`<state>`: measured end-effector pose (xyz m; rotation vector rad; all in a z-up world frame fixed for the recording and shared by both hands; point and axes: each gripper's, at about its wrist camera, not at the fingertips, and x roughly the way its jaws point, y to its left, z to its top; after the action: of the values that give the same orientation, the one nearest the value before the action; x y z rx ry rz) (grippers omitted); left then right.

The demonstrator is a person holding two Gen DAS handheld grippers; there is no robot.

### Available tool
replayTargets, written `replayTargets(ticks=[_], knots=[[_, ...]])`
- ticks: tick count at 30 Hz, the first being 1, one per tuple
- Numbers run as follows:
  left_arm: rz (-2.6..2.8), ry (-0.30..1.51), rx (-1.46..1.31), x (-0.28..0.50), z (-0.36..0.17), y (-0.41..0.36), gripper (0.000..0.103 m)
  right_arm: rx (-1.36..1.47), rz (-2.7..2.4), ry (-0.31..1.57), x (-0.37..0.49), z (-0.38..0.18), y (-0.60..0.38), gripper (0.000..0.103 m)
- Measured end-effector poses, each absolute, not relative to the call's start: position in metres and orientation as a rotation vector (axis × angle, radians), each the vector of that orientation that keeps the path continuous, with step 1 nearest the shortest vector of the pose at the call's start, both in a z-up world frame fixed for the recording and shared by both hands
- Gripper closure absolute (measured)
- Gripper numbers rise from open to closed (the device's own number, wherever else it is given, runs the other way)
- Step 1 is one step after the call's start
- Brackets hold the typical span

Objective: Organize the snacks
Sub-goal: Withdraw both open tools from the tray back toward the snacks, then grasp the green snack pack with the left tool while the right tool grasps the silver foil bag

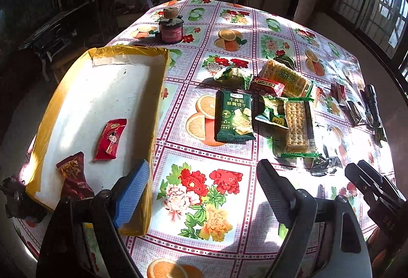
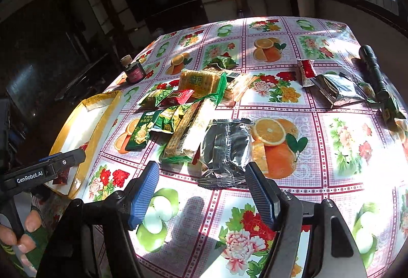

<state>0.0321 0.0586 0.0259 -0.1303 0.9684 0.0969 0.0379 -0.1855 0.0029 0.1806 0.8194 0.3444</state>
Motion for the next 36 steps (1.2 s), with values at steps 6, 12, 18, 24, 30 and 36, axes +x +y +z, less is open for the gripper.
replayTargets(ticks=[6,12,18,24,30,36], knots=[[0.084,0.984,-0.092,0.047,0.023,0.032,0.018,0.171,0.308,0.802,0.037,-0.002,-0.208,0.029],[0.110,0.999,-0.089,0.065,0.021,0.032,0.018,0.135,0.305,0.821,0.048,-0.012,-0.202,0.030],[0.117,1.019,-0.082,0.079,0.015,0.031,0.018,0.100,0.306,0.833,0.058,-0.017,-0.193,0.030],[0.104,1.043,-0.065,0.101,0.006,0.020,0.018,0.044,0.286,0.845,0.066,-0.021,-0.183,0.030],[0.053,1.069,-0.061,0.134,-0.001,0.002,0.018,0.003,0.285,0.875,0.078,-0.029,-0.173,0.030],[0.024,1.109,-0.039,0.164,-0.015,-0.016,0.018,-0.017,0.287,0.883,0.090,-0.033,-0.167,0.030]])
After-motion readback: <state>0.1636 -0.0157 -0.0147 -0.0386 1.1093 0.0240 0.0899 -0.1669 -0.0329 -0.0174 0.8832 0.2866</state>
